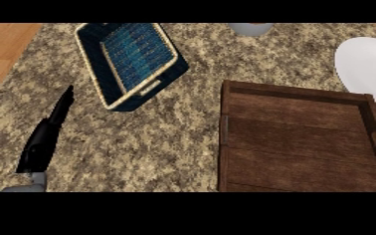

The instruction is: Pick the cupcake from the tray and place it in the plate

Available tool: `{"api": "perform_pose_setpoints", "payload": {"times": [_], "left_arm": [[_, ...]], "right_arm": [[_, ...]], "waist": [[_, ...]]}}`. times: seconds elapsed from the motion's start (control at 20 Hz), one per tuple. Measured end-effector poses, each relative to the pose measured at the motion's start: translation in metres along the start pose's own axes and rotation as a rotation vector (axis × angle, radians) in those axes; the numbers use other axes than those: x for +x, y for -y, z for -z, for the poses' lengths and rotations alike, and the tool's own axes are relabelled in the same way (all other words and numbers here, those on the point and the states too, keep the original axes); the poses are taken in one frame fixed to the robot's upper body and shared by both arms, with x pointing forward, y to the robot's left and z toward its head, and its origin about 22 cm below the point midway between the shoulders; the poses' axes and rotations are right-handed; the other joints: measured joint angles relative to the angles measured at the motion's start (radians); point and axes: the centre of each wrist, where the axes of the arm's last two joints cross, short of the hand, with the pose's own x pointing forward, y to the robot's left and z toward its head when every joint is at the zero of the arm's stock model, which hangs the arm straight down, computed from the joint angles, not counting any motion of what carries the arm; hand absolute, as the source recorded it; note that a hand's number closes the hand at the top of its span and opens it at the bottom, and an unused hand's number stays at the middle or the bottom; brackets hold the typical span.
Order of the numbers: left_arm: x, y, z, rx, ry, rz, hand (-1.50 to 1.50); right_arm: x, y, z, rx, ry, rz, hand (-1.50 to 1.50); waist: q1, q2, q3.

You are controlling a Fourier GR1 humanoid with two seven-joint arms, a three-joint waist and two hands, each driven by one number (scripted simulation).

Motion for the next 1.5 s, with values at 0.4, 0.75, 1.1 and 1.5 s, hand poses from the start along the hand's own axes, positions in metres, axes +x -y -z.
{"api": "perform_pose_setpoints", "payload": {"times": [0.4,0.75,1.1,1.5], "left_arm": [[-0.001,-0.005,0.001,0.006,-0.007,0.005,0.0],[-0.006,-0.006,-0.004,0.007,-0.009,0.003,0.0],[-0.003,-0.004,-0.003,0.014,-0.01,0.005,0.0],[-0.002,-0.006,-0.006,0.018,-0.009,0.002,0.0]], "right_arm": [[0.007,-0.056,0.043,0.161,-0.008,0.004,1.5],[0.002,-0.102,0.053,0.225,-0.099,0.136,-1.5],[0.004,-0.126,0.06,0.204,-0.139,0.218,-1.5],[-0.003,-0.095,0.049,-0.041,-0.171,0.444,-1.5]], "waist": [[-0.008,-0.001,-0.001],[-0.015,0.0,0.0],[-0.017,0.002,0.001],[-0.022,0.003,0.002]]}}
